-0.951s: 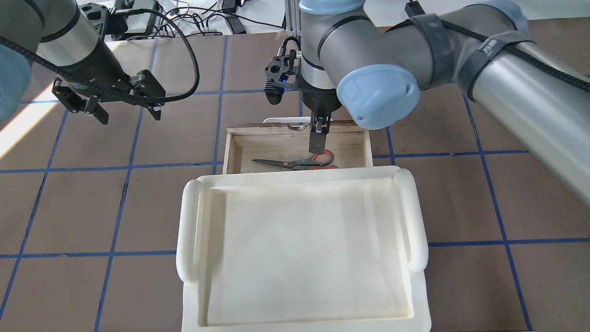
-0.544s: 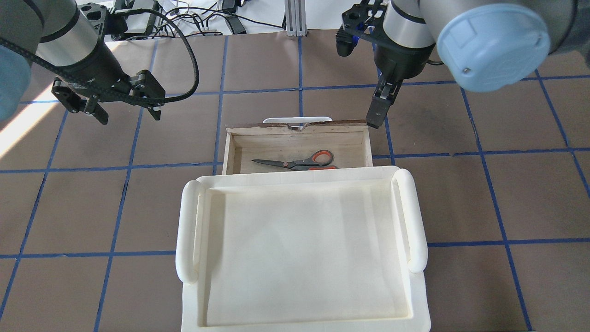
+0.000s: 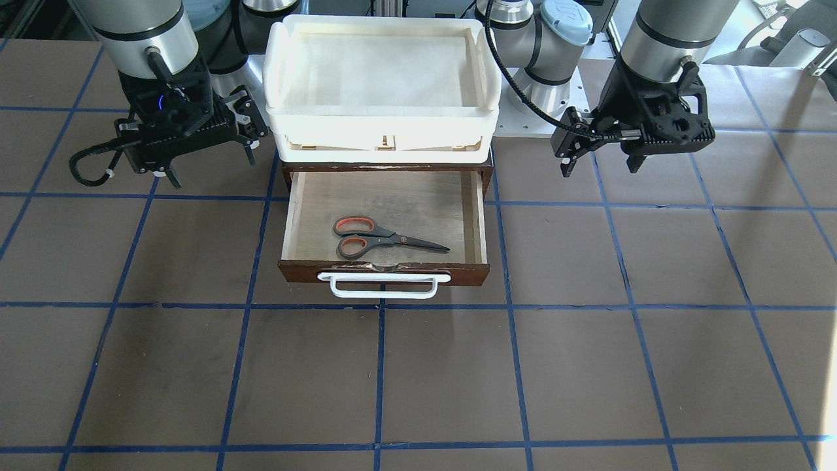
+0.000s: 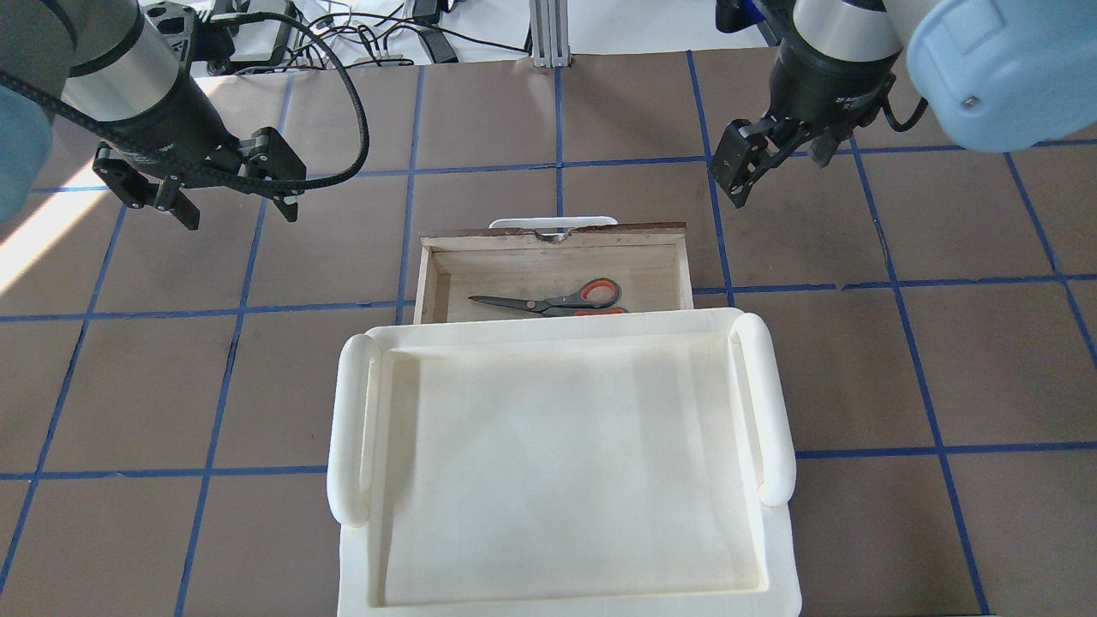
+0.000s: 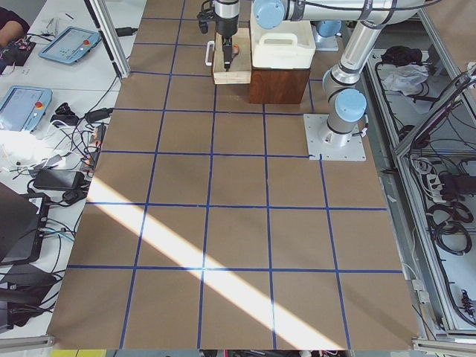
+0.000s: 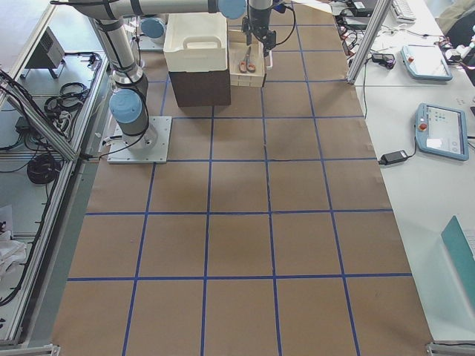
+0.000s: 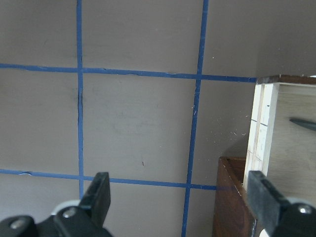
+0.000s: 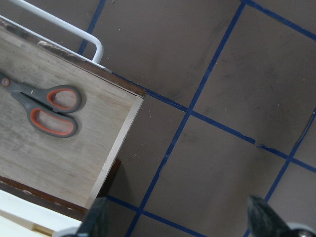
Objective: Put scissors in drawer and close it
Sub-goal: 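Open the right gripper to release the scissors and raise it away, then move the left gripper over the drawer's white handle, then push the drawer closed with the left gripper, away from the robot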
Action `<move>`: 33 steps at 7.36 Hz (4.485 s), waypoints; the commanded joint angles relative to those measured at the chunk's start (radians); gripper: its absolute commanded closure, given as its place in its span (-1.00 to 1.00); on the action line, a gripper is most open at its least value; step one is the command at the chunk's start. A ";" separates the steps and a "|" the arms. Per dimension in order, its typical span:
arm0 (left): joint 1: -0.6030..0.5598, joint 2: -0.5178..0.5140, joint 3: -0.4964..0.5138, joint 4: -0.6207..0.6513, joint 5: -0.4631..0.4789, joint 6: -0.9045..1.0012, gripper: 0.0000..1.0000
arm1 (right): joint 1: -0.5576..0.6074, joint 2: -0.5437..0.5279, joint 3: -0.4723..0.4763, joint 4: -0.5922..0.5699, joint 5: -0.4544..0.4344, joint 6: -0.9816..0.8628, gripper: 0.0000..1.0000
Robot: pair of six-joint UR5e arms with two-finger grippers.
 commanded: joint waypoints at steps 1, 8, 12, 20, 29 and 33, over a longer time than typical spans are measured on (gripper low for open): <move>0.002 -0.008 0.007 0.000 0.005 0.001 -1.00 | -0.010 0.009 -0.056 0.027 -0.003 0.201 -1.00; -0.005 -0.107 0.042 0.121 -0.009 -0.011 -1.00 | -0.036 0.008 -0.061 0.075 0.008 0.258 -1.00; -0.102 -0.269 0.171 0.190 -0.013 -0.126 -1.00 | -0.037 0.008 -0.061 0.075 0.012 0.258 -1.00; -0.310 -0.561 0.176 0.384 -0.047 -0.322 -1.00 | -0.037 0.009 -0.055 0.075 0.012 0.258 -1.00; -0.343 -0.557 0.205 0.189 -0.099 -0.370 -1.00 | -0.037 0.009 -0.054 0.075 0.011 0.249 -1.00; -0.344 -0.543 0.209 0.124 -0.105 -0.416 -1.00 | -0.036 0.009 -0.054 0.076 0.014 0.251 -1.00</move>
